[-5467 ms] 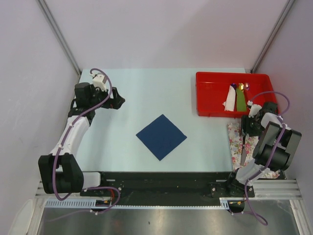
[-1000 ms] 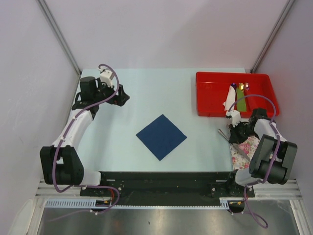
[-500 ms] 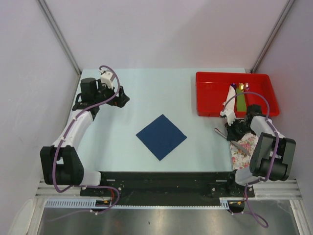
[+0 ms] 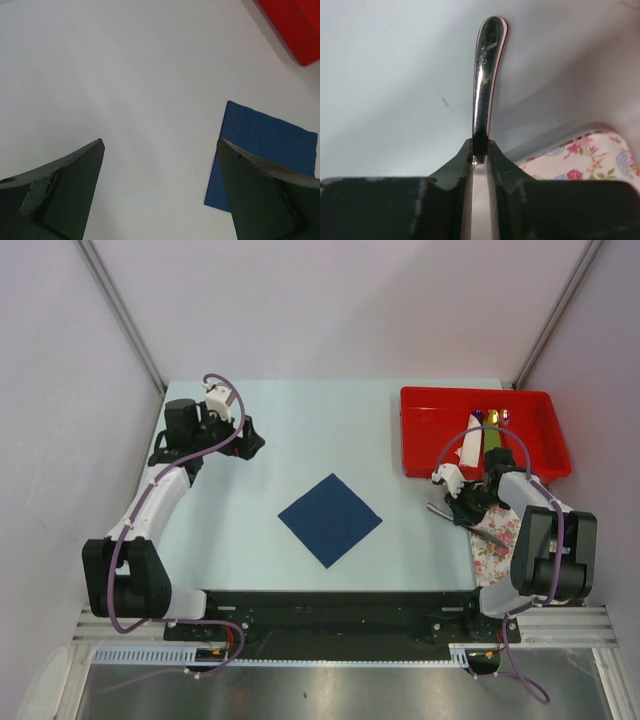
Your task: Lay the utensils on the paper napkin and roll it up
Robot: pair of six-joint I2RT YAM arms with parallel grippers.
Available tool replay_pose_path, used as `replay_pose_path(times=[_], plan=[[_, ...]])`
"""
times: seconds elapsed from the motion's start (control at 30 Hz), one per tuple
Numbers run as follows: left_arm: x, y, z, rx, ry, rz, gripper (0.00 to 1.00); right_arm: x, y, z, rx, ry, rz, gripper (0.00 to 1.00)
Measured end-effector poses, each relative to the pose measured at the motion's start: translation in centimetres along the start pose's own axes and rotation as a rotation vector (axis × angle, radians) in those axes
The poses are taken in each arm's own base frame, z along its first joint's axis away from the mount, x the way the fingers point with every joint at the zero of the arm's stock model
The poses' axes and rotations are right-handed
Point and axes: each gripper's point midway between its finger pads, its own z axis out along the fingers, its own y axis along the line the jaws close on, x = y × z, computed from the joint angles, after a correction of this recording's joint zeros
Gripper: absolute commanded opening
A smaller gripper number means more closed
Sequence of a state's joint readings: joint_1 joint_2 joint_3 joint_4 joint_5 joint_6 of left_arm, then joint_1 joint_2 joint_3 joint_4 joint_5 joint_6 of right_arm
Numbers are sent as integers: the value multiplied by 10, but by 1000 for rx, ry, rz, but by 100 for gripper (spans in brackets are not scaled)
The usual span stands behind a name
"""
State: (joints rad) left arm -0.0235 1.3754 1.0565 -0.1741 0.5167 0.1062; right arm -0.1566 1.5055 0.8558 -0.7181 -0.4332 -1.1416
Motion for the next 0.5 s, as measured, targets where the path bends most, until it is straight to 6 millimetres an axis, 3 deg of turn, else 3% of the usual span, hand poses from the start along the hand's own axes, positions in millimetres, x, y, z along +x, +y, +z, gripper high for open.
replay_pose_path(times=[0.1, 0.33, 0.5], plan=[[0, 0, 0, 0, 0, 0, 100, 0, -3, 5, 2, 21, -21, 35], [0, 0, 0, 0, 1, 0, 100, 5, -10, 13, 10, 70, -34, 34], [0, 0, 0, 2, 1, 0, 100, 2, -13, 14, 21, 84, -55, 0]])
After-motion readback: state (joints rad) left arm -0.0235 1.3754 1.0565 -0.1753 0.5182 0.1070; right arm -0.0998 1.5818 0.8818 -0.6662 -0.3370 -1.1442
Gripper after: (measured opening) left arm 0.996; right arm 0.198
